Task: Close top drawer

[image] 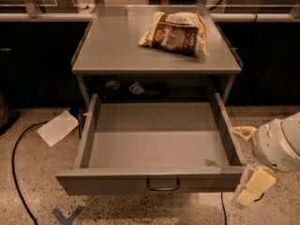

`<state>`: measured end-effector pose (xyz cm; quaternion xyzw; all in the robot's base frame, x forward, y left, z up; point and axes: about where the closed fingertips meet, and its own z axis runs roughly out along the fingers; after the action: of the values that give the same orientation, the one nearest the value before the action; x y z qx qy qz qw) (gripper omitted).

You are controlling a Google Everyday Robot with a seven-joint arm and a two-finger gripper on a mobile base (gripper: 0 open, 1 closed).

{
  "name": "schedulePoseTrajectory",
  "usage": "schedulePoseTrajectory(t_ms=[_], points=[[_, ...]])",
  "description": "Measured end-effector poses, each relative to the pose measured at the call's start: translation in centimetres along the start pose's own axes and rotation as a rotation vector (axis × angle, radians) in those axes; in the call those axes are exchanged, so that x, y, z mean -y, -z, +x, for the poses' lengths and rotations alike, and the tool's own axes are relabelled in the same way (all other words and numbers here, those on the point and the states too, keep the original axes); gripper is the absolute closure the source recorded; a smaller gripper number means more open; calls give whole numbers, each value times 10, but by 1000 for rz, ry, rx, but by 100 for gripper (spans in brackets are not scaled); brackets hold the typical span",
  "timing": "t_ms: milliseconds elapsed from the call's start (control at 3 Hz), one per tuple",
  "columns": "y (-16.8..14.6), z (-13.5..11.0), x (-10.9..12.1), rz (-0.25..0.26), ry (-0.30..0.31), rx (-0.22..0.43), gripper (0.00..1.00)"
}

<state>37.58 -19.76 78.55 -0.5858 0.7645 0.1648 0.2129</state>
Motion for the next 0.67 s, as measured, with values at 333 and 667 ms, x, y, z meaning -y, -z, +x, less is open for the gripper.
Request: schedulePoseTrajectory(t_ms=[333, 667], points=[[-31, 20, -26, -59, -32, 49, 0], [-55, 36, -49, -106, -61, 69, 0]])
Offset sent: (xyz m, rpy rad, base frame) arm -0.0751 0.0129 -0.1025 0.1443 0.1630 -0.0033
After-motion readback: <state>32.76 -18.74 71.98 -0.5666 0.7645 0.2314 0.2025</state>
